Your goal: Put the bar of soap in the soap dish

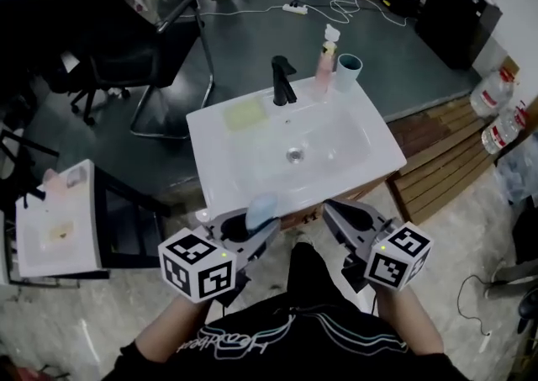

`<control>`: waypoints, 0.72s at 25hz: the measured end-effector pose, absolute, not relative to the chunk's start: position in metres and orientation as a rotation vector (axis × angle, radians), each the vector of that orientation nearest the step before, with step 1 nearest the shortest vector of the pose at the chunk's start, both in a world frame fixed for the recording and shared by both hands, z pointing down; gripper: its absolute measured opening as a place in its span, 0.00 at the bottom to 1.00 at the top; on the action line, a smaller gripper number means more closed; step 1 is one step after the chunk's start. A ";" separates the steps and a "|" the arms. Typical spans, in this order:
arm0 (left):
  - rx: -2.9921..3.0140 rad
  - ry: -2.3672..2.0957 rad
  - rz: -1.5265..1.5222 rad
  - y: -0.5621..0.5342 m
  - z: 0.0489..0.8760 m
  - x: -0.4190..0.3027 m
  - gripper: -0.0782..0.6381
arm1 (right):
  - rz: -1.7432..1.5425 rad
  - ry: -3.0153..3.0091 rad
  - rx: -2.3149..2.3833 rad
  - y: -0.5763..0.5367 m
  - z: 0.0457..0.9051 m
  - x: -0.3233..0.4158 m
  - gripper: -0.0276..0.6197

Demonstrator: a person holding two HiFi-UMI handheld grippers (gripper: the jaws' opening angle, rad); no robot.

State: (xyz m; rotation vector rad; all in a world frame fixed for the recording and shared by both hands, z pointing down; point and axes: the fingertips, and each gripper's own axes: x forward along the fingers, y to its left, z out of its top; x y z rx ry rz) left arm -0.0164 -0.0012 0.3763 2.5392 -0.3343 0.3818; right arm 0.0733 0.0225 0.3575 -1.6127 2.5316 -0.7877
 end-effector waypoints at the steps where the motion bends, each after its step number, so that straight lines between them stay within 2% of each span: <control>1: 2.534 -0.347 0.388 -0.005 0.377 -0.013 0.31 | -0.794 2.540 -1.600 0.016 0.358 0.078 0.08; 18: 2.420 -0.533 0.336 -0.139 0.402 0.058 0.31 | -0.890 2.748 -1.421 -0.136 0.387 0.150 0.08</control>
